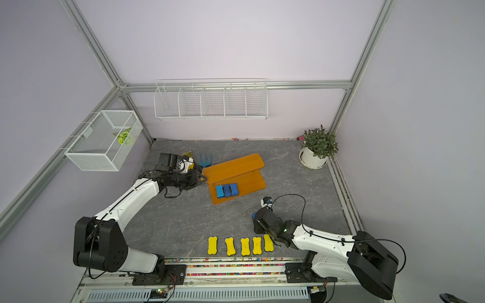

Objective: Remove the whiteboard erasers from the shelf
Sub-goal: Place the whiteboard eraser at the center of the board.

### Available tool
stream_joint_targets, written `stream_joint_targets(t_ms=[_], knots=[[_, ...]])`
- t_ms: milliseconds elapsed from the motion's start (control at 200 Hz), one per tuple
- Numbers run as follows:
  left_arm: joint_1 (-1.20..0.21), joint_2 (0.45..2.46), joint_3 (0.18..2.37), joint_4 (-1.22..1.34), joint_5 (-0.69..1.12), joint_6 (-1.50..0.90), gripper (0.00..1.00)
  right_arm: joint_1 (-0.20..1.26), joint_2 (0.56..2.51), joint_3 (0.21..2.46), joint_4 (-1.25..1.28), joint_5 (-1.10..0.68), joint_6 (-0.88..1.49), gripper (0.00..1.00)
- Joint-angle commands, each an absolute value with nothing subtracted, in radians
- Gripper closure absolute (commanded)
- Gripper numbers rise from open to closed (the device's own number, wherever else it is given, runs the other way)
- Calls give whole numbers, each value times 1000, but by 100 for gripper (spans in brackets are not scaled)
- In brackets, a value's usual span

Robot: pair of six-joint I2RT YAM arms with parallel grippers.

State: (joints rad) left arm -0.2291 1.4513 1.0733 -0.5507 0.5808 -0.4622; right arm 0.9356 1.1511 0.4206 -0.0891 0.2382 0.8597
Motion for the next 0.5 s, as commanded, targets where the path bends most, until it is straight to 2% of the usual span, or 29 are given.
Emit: stream_joint_targets(t_ms=[0, 495], knots=[[-224, 1449, 1060, -544, 589, -458, 57, 940, 1165, 403, -84, 227, 868, 48], [-223, 1450, 1062, -546, 584, -456, 57, 952, 1167, 412, -75, 203, 870, 49]])
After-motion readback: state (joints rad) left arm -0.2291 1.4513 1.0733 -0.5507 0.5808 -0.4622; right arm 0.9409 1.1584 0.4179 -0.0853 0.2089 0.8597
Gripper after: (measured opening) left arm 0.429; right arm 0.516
